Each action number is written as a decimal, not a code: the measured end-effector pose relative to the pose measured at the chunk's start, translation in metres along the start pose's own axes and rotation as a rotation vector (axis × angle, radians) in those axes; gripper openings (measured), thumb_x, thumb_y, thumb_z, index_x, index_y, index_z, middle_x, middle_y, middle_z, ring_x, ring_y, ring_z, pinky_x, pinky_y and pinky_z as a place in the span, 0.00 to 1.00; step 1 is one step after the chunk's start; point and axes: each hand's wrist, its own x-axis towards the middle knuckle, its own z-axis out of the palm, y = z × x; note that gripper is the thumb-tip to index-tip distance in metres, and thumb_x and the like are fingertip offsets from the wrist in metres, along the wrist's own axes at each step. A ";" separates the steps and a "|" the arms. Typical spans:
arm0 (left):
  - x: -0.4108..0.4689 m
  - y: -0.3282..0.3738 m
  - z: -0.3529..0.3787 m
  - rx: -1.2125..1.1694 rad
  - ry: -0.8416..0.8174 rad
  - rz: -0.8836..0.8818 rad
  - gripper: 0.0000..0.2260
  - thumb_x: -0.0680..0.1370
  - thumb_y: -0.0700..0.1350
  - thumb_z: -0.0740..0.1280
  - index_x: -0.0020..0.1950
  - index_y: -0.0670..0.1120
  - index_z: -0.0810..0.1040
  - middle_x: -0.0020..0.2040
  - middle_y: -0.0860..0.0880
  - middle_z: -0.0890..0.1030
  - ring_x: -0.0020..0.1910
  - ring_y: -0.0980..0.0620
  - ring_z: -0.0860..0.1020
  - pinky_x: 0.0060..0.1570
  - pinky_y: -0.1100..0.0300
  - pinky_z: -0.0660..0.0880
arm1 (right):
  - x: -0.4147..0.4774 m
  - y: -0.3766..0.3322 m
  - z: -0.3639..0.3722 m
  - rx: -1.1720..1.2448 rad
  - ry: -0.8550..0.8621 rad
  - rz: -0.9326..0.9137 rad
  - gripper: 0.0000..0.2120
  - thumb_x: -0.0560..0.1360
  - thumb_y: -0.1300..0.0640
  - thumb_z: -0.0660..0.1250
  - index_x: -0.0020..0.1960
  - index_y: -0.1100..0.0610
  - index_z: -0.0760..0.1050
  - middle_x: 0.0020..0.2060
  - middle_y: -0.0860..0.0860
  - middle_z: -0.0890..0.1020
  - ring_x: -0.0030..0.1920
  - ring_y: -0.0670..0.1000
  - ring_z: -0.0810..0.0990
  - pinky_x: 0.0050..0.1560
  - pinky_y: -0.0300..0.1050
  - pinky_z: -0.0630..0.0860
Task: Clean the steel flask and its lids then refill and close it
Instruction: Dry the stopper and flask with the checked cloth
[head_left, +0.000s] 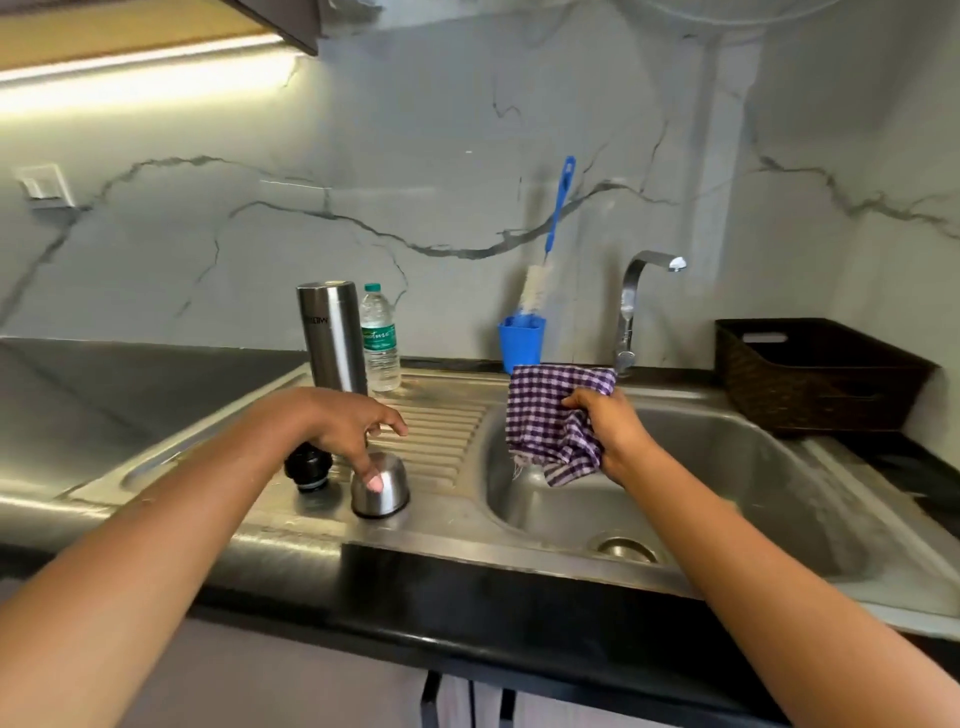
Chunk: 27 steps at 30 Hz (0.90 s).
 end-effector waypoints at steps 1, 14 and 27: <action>0.000 -0.006 0.003 -0.012 0.016 0.016 0.37 0.69 0.52 0.76 0.73 0.58 0.62 0.72 0.50 0.67 0.70 0.50 0.66 0.65 0.60 0.62 | -0.001 0.002 -0.001 -0.006 0.001 0.001 0.09 0.75 0.68 0.59 0.51 0.58 0.72 0.45 0.58 0.80 0.44 0.58 0.81 0.43 0.52 0.80; 0.013 -0.080 0.023 0.022 0.137 -0.106 0.30 0.70 0.37 0.74 0.69 0.53 0.70 0.67 0.50 0.71 0.65 0.48 0.69 0.61 0.58 0.67 | -0.004 0.012 -0.008 -0.086 0.007 0.021 0.12 0.75 0.67 0.61 0.58 0.58 0.71 0.48 0.58 0.80 0.46 0.58 0.81 0.38 0.49 0.78; 0.015 0.034 -0.026 -0.760 0.533 0.447 0.21 0.69 0.39 0.75 0.59 0.54 0.76 0.58 0.50 0.79 0.51 0.50 0.81 0.53 0.51 0.79 | 0.002 -0.026 -0.038 -0.036 0.185 -0.081 0.15 0.76 0.66 0.61 0.60 0.54 0.69 0.46 0.54 0.79 0.45 0.56 0.79 0.40 0.50 0.79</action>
